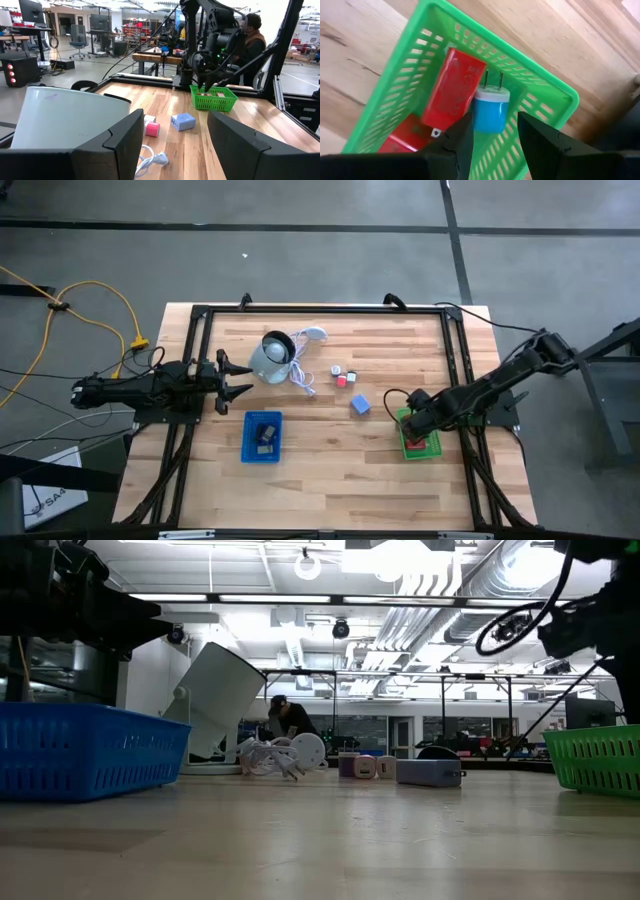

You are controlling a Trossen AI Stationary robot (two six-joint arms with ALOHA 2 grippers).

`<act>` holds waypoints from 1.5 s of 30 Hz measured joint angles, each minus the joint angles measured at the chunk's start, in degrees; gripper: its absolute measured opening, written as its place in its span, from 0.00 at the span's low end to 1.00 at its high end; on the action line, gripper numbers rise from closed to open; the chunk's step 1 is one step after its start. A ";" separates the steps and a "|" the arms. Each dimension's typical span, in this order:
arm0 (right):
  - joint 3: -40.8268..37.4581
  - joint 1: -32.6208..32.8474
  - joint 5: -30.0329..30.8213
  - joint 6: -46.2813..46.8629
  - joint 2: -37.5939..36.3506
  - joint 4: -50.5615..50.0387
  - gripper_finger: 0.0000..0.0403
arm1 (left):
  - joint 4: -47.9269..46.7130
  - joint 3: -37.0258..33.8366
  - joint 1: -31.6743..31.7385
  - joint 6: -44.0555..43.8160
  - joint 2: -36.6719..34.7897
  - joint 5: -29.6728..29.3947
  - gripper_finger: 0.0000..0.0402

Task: Pick & Place Office items
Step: Put the light blue charger adapter into the green bin

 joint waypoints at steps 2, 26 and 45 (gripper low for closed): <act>0.00 0.00 0.00 0.00 -1.36 -0.04 0.35 | 0.00 0.00 -0.02 0.00 0.02 0.01 0.53; 0.02 -0.24 4.54 -1.61 -13.60 2.76 0.35 | -0.01 0.00 -0.01 0.00 0.00 0.01 0.53; 0.02 -6.85 5.28 -22.23 -12.43 23.12 0.35 | -0.02 0.00 -0.02 0.00 0.02 0.00 0.53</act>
